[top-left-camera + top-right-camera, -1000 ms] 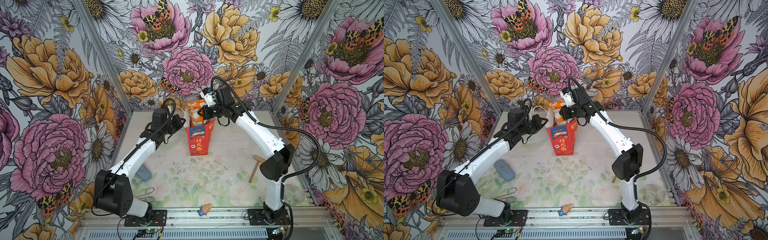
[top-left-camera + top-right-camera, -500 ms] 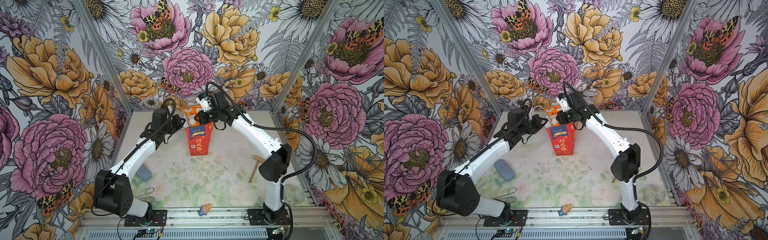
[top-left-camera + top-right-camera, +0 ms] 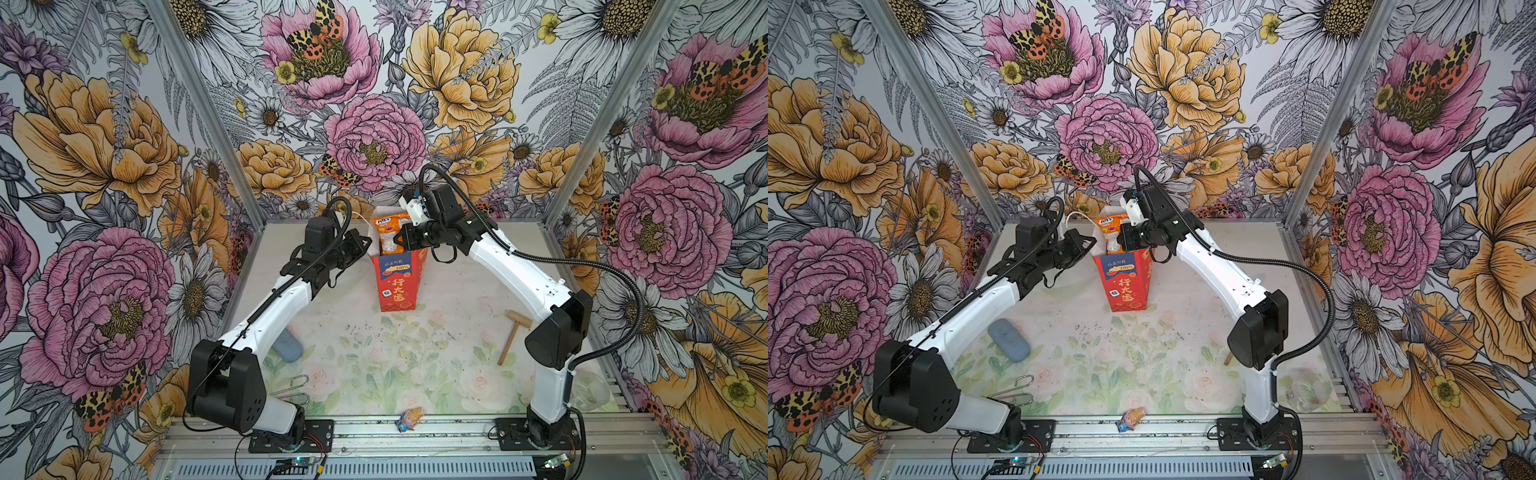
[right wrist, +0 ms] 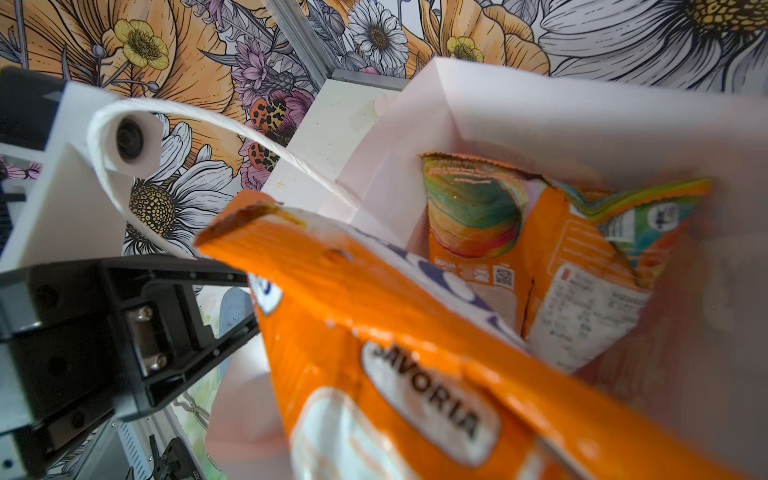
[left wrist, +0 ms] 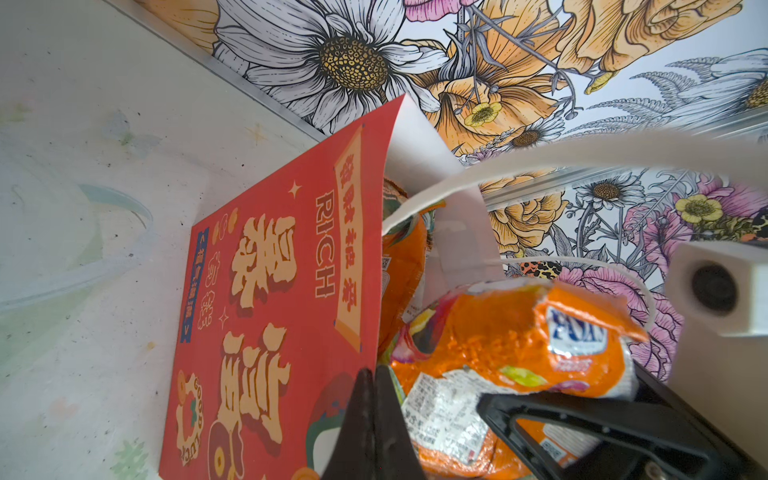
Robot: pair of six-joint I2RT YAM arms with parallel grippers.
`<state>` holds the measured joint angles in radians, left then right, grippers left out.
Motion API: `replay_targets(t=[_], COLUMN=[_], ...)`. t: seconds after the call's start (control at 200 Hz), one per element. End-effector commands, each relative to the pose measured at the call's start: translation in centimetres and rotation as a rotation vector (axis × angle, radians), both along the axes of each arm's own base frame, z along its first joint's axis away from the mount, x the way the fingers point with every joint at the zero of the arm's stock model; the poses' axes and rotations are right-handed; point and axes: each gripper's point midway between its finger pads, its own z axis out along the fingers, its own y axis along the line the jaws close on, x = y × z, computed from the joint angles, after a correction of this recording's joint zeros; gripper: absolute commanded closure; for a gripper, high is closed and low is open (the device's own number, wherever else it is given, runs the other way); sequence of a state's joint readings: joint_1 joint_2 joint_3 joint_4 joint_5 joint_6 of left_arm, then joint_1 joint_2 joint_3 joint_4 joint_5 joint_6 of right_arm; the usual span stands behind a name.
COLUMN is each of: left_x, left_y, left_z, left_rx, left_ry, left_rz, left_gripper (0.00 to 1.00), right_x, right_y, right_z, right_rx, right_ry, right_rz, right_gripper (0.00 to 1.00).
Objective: Place the snacks into the paper bag
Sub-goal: 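Lower the Savoria packet into the red bag and open the right gripper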
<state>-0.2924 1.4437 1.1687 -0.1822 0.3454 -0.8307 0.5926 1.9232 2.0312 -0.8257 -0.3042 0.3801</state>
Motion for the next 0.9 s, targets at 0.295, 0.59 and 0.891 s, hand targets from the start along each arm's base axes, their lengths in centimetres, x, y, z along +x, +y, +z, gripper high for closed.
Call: replay_targets(t=[0.295,0.59,0.891], left_x=[0.0,0.1,0.3], left_y=[-0.8,-1.2,-1.2], left_z=[2.4,2.6,2.2], left_rx=[-0.024,-0.025,-0.023], left_ry=[-0.067,-0.069,-0.061], left_rz=[-0.018,-0.030,-0.029], left_gripper=[1.00,1.00,1.00], right_x=[-1.7,-1.9,-2.2], right_y=[-0.2,-0.2,-0.2], right_z=[2.5,1.8,1.3], right_rx=[0.076,0.070,0.055], right_ry=[0.016,0.048,0.095], right_rz=[-0.027,-0.032,-0.033], right_gripper=[1.00,1.00,0.87])
